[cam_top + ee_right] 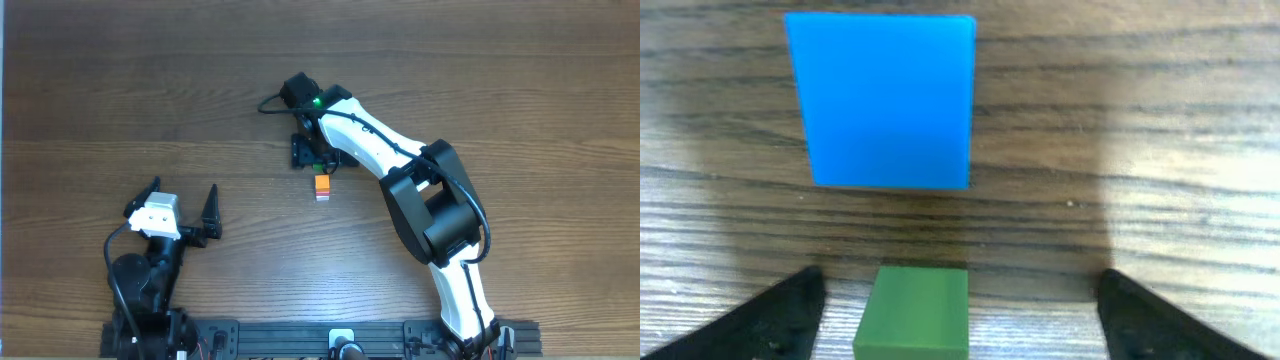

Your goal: Stack Cubes

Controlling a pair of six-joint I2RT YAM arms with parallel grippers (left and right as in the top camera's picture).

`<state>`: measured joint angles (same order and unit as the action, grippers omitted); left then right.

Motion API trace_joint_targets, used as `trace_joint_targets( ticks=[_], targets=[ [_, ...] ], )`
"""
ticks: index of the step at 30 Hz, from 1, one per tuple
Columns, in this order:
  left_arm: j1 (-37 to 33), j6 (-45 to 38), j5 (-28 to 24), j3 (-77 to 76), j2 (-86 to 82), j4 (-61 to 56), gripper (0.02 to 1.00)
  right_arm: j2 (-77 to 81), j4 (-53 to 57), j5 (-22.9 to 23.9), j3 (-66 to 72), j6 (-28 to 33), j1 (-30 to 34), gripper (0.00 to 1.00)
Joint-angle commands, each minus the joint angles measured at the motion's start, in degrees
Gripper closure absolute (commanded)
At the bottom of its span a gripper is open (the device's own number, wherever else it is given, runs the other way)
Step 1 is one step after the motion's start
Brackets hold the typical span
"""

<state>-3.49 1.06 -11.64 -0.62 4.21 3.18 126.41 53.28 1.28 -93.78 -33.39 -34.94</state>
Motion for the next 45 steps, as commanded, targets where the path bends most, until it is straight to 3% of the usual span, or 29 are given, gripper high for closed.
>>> trace_joint_targets(
  ticks=[1, 26, 36, 45],
  targets=[
    [0.22, -0.83, -0.55, 0.31, -0.42, 0.07, 0.018, 1.38, 0.04, 0.46, 0.31, -0.42, -0.37, 0.218],
    [0.22, -0.85, -0.52, 0.31, -0.42, 0.07, 0.02, 1.38, 0.24, -0.72, 0.31, -0.46, -0.42, 0.492],
    [0.22, -0.85, -0.52, 0.31, -0.42, 0.07, 0.018, 1.38, -0.04, -1.49, 0.31, -0.46, -0.42, 0.652],
    [0.22, -0.85, -0.55, 0.31, -0.42, 0.07, 0.018, 1.38, -0.17, -1.49, 0.31, -0.46, -0.42, 0.715]
  ],
)
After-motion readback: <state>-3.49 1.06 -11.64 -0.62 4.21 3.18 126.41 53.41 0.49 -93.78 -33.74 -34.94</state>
